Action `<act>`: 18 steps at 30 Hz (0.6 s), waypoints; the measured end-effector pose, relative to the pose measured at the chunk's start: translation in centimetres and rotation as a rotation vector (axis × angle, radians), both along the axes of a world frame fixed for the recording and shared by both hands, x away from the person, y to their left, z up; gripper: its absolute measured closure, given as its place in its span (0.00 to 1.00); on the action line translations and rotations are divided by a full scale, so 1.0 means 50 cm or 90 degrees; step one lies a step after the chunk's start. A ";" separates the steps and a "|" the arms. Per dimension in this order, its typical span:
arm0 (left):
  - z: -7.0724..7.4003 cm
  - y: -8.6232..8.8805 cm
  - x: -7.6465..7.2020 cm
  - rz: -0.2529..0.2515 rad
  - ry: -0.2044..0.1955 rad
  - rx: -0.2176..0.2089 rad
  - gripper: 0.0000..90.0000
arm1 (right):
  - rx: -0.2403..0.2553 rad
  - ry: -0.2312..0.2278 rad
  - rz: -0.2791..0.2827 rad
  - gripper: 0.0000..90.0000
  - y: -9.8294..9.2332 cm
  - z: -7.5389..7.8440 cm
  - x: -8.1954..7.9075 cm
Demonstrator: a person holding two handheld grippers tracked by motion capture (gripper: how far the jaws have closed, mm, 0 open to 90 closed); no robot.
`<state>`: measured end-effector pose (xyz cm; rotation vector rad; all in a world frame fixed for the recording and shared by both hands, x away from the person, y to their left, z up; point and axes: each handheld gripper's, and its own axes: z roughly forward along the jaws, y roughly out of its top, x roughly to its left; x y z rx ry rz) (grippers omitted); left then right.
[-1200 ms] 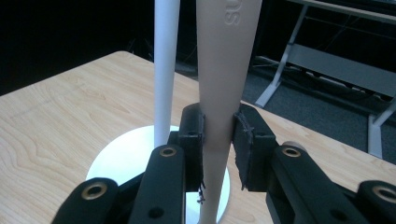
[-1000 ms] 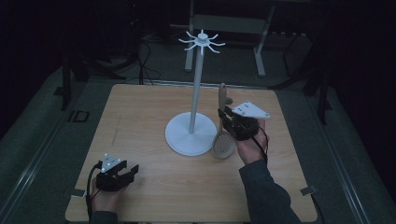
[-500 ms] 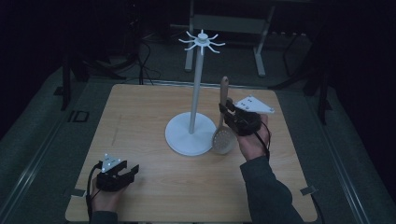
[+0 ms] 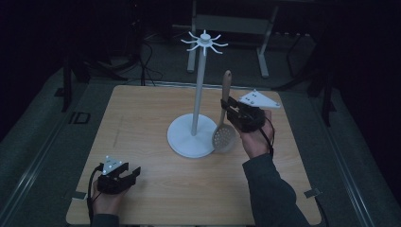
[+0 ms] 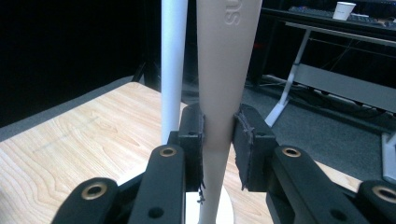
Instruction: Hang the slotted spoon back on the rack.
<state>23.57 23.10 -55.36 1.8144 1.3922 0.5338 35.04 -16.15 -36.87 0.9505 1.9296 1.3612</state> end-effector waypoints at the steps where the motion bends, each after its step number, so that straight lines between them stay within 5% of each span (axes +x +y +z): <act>1: 0.000 0.000 0.000 0.000 0.000 0.000 0.51 | 0.002 0.000 0.000 0.82 -0.001 0.002 0.001; 18: 0.000 0.000 0.000 -0.001 0.001 0.000 0.51 | 0.038 -0.003 0.018 0.82 -0.011 0.037 0.008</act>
